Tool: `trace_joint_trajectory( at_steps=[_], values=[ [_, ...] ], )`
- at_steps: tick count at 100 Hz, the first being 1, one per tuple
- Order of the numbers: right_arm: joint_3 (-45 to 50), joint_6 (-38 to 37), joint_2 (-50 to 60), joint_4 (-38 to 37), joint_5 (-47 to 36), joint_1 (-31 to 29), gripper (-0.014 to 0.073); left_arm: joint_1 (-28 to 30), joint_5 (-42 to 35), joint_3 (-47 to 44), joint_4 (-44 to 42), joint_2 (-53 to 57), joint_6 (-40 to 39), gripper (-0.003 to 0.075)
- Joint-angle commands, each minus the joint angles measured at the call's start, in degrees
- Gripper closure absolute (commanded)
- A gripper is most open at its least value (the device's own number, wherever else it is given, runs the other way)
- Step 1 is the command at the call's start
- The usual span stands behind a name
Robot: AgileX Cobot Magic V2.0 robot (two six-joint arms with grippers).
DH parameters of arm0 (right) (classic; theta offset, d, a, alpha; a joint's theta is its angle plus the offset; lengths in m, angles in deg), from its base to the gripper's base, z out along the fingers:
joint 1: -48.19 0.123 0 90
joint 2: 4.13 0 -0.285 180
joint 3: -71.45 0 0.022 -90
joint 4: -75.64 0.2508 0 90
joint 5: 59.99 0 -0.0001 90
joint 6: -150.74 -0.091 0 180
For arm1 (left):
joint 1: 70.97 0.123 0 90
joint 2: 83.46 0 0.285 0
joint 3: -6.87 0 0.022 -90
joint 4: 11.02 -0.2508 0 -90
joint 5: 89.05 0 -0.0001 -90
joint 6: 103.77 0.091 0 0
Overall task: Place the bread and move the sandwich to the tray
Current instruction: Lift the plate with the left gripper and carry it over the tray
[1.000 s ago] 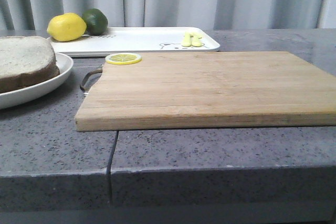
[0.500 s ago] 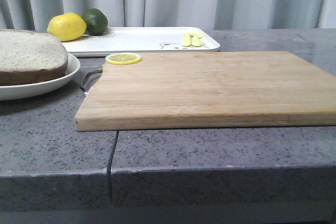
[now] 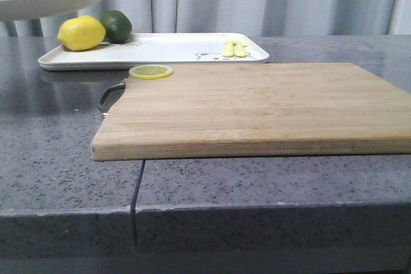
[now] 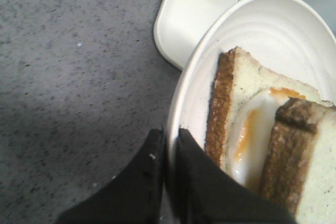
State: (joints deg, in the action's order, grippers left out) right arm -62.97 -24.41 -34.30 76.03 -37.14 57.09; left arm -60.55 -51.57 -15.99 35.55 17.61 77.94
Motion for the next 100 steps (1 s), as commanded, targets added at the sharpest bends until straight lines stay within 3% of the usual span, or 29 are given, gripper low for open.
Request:
trace_joint_trajectory(
  at_steps=[1,51,100],
  values=[
    [-1.5,-0.2,-0.1,-0.7,-4.3,-0.4,0.0146,0.0,-0.9,4.5,6.4,-1.3,1.1,0.0739],
    [-1.5,-0.2,-0.1,-0.4,-4.2,-0.4,0.0146,-8.8,0.2,26.0,6.6,-21.9,1.2,0.0740],
    [-1.5,-0.2,-0.1,-0.4,-3.4,-0.4,0.0146,-12.6,5.6,49.4,3.5,-42.0,-4.5,0.0740]
  ],
)
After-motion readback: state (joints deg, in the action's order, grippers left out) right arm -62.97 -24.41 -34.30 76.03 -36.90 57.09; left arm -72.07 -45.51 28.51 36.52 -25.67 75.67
